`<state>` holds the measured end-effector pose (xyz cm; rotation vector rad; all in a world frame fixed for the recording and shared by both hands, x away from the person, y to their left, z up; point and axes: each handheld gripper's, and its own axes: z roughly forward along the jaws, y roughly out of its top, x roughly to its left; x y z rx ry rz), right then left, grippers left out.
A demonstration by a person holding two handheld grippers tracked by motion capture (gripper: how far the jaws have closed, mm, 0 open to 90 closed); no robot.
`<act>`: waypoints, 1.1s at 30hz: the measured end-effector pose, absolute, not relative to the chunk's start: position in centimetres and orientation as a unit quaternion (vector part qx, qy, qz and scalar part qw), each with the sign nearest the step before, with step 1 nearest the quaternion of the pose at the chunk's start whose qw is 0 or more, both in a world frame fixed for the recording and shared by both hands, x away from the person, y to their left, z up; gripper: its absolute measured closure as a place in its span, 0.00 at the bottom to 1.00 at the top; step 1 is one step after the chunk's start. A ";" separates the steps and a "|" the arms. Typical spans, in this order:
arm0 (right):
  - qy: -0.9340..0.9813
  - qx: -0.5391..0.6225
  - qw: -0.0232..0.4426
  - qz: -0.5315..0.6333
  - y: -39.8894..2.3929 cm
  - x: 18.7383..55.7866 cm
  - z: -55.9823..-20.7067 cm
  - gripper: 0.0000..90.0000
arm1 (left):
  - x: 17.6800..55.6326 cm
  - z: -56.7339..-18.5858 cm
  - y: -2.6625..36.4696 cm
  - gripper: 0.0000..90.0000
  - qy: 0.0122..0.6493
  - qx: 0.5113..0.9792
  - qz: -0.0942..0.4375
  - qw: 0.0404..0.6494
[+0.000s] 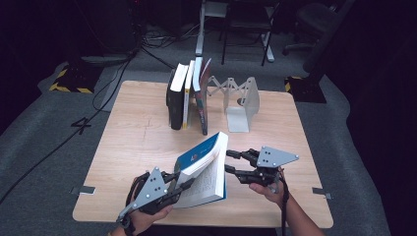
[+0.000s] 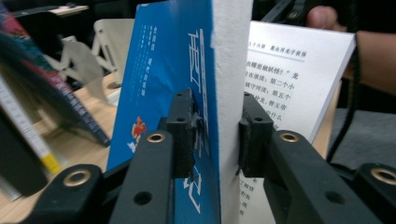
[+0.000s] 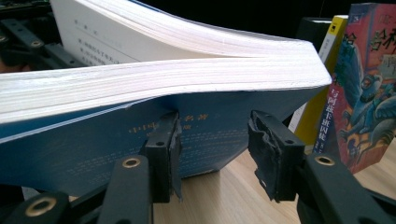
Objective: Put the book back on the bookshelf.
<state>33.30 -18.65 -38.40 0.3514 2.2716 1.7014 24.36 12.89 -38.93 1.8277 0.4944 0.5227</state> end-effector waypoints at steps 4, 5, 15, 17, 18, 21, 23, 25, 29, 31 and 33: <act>0.787 0.115 0.147 0.587 -18.1 33.0 -38.3 0.58 | 23.5 -39.1 12.5 0.72 0.231 0.778 0.228 0.537; 0.789 0.116 0.146 0.586 -18.0 33.0 -38.3 0.57 | 23.4 -39.3 12.4 0.69 0.232 0.781 0.232 0.531; 0.790 0.119 0.145 0.583 -17.3 33.0 -38.2 0.56 | 24.1 -39.4 12.4 0.78 0.230 0.784 0.205 0.540; 0.787 0.125 0.143 0.587 -17.4 33.2 -38.3 0.56 | 24.9 -39.4 12.8 0.82 0.222 0.781 0.181 0.555; 0.787 0.125 0.143 0.587 -17.5 33.3 -38.3 0.56 | 25.2 -39.5 12.9 0.83 0.218 0.780 0.169 0.562; 0.784 0.133 0.142 0.590 -17.9 33.5 -38.5 0.58 | 26.1 -39.5 12.6 0.84 0.205 0.781 0.150 0.571; 0.779 0.140 0.136 0.595 -18.5 33.7 -38.7 0.61 | 26.6 -39.4 12.2 0.84 0.195 0.782 0.145 0.574; 0.778 0.144 0.134 0.597 -19.1 33.9 -38.9 0.64 | 27.6 -39.3 11.5 0.84 0.180 0.782 0.130 0.582; 0.775 0.149 0.138 0.598 -20.8 34.2 -39.1 0.64 | 29.2 -38.5 10.1 0.85 0.137 0.783 0.125 0.594; 0.772 0.160 0.148 0.597 -21.7 34.4 -39.0 0.65 | 29.7 -38.2 8.9 0.85 0.128 0.785 0.124 0.594; 0.765 0.170 0.149 0.603 -22.5 34.7 -39.0 0.66 | 30.2 -38.1 8.1 0.85 0.120 0.784 0.120 0.597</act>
